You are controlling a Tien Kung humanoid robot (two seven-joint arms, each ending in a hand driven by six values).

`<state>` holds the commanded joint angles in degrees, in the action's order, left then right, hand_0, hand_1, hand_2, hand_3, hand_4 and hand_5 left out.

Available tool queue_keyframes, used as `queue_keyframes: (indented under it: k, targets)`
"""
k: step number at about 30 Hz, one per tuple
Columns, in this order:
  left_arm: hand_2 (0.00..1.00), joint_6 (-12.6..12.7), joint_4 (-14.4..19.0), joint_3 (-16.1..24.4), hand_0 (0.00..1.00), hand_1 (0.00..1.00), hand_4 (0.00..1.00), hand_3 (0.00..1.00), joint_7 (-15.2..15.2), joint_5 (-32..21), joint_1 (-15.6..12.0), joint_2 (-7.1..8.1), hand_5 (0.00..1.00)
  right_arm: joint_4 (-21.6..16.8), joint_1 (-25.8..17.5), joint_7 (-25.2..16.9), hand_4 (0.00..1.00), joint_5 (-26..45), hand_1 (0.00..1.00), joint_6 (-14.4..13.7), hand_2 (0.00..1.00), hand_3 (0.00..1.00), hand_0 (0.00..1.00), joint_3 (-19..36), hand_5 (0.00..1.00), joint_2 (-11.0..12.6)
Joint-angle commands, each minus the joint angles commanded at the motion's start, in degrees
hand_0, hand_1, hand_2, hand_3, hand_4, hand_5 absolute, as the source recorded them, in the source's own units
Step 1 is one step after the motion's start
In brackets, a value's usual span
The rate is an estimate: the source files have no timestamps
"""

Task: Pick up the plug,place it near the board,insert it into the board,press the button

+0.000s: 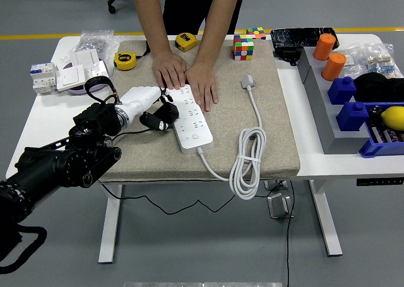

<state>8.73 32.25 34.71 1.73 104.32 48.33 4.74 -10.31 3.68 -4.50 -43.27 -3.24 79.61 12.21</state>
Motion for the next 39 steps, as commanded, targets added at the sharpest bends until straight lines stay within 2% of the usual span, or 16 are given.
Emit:
queue_keyframes:
  k: [10,11,16,17,20,22,23,26,29,32,34,36,39]
  targets:
    - [0.761,-1.8,1.0,0.8,0.665,0.772,0.974,0.794,-0.1,0.2,-0.2,0.29,0.242,0.0,0.1,0.0,0.998,0.0,0.916,0.0,0.865,0.866,0.976,0.0,0.938,0.0]
    - [0.794,-2.2,1.2,1.1,0.71,0.81,0.998,0.825,-0.1,0.2,-0.3,0.36,0.378,0.0,0.1,0.0,0.998,-0.1,0.916,0.0,0.865,0.866,0.977,0.0,0.934,0.0]
    - [0.794,-5.6,2.9,4.0,0.71,0.81,0.998,0.825,-0.4,-1.5,-1.0,0.73,0.378,0.0,0.0,0.0,0.998,-0.2,0.916,0.0,0.865,0.866,0.977,0.1,0.934,0.0]
    - [0.911,-6.6,3.7,5.5,0.84,0.934,0.998,0.919,-0.6,-1.9,-1.6,0.77,0.739,0.0,0.0,0.0,0.998,-0.2,0.917,0.0,0.864,0.866,0.979,0.2,0.922,0.0]
    - [0.911,-8.0,6.7,10.7,0.84,0.934,0.998,0.919,-1.4,-3.1,-3.7,0.6,0.739,0.0,-0.1,0.0,0.998,-0.3,0.917,-0.1,0.864,0.866,0.979,0.3,0.922,-0.1]
    - [0.911,-7.9,9.3,15.0,0.84,0.934,0.998,0.919,-1.9,-3.7,-5.5,0.14,0.739,0.0,-0.2,0.0,0.998,-0.3,0.917,-0.1,0.864,0.866,0.979,0.4,0.922,-0.2]
    - [0.993,-7.4,10.7,17.3,0.997,0.998,0.998,0.985,-2.1,-4.1,-6.4,-0.21,0.998,0.0,-0.3,0.0,0.998,-0.4,0.917,-0.1,0.864,0.866,0.978,0.5,0.916,-0.2]
    - [0.993,-5.5,15.5,23.8,0.997,0.998,0.998,0.985,-2.7,-5.9,-10.0,-1.8,0.998,0.0,-0.5,0.0,0.998,-0.6,0.917,-0.1,0.864,0.866,0.978,0.8,0.916,-0.4]
    - [0.998,-2.9,21.4,30.6,0.998,0.998,0.998,0.998,-3.4,-9.8,-14.7,-4.53,0.998,0.0,-0.6,-0.1,0.998,-0.7,0.917,-0.1,0.864,0.865,0.978,1.0,0.916,-0.6]
    - [0.998,-0.1,27.2,34.7,0.998,0.998,0.998,0.998,-3.3,-14.8,-19.3,-4.74,0.998,0.0,-0.7,-0.2,0.998,-0.7,0.917,0.0,0.864,0.865,0.978,1.2,0.916,-0.8]
    - [0.998,2.0,30.4,35.3,0.998,0.998,0.998,0.998,-2.9,-18.4,-21.8,-4.74,0.998,0.0,-0.7,-0.2,0.998,-0.9,0.917,0.0,0.864,0.865,0.978,1.4,0.916,-0.8]
    - [0.998,5.1,34.0,34.6,0.998,0.998,0.998,0.998,-2.1,-23.3,-24.7,-4.74,0.998,0.0,-0.8,-0.3,0.998,-0.9,0.917,0.0,0.864,0.864,0.978,1.7,0.916,-0.9]
    - [0.998,7.7,37.9,33.2,0.998,0.998,0.998,0.998,-2.5,-29.9,-28.3,-4.74,0.998,0.0,-1.0,-0.2,0.998,-1.1,0.917,0.0,0.864,0.864,0.978,2.3,0.916,-1.0]
